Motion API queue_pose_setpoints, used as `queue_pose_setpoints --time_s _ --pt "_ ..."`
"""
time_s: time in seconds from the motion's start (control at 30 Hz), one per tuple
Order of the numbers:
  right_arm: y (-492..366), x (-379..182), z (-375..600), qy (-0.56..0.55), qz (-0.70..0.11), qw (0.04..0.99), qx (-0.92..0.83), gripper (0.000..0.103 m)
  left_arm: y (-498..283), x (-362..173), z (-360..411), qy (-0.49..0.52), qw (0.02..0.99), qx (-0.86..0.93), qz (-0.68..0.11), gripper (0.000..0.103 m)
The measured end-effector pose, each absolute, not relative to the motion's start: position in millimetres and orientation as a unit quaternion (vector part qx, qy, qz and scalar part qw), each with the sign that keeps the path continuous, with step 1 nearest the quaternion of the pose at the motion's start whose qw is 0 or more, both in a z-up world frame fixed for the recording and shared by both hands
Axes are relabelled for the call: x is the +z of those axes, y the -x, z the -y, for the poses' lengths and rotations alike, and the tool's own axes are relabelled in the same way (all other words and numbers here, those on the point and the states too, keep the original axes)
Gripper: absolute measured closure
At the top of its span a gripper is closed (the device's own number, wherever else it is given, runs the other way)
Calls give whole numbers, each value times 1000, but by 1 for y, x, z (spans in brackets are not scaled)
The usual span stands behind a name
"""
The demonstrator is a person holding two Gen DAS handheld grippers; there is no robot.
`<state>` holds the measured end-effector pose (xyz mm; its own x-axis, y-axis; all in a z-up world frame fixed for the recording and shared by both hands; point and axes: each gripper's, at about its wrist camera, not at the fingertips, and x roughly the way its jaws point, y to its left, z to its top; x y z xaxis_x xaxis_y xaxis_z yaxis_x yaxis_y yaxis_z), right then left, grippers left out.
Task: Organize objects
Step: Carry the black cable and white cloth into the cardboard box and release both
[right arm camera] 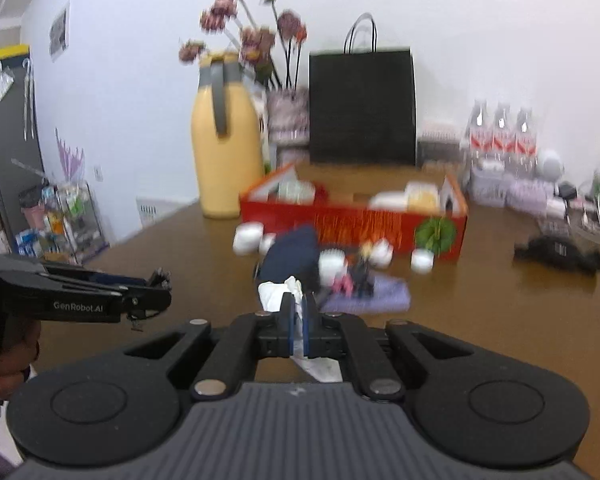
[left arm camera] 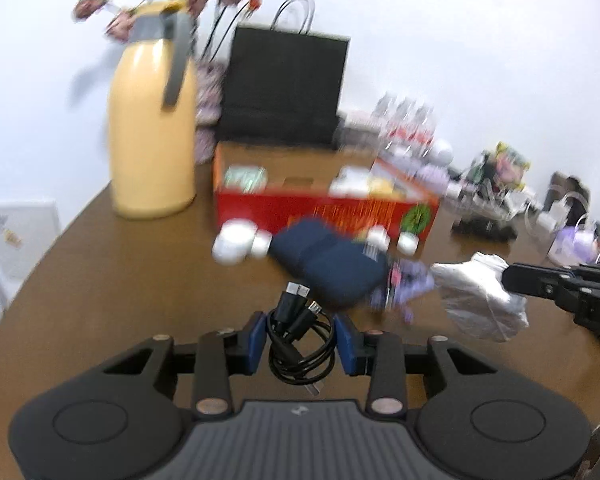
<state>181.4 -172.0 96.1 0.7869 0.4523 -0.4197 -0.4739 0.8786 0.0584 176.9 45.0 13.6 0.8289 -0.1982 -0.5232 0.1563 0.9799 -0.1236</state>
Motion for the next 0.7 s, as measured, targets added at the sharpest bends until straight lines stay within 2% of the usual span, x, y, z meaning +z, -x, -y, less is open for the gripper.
queue_pose_setpoints --time_s 0.2,0.37,0.47,0.57,0.6,0.63,0.67,0.7 --pt "-281 145 154 87 -159 951 249 99 -287 62 -42 -6 960 -133 -246 68" --pt "-404 167 113 139 -150 950 236 99 -396 64 -43 -40 948 -116 -292 68" --pt "-474 151 87 154 -187 941 236 99 -435 47 -48 -39 937 -112 -329 66" --pt "-544 109 74 107 -243 931 250 96 -459 26 -54 -37 927 -103 -359 64" --pt "-561 93 71 97 -274 924 249 90 -463 21 -58 -37 926 -97 -362 61" --pt "-578 79 68 85 -312 915 242 73 -464 18 -61 -35 926 -96 -364 58" --pt "-591 68 69 67 -344 908 231 47 -465 18 -64 -31 926 -98 -364 51" --pt "-596 62 73 43 -359 904 228 38 -465 20 -66 -27 927 -100 -360 46"
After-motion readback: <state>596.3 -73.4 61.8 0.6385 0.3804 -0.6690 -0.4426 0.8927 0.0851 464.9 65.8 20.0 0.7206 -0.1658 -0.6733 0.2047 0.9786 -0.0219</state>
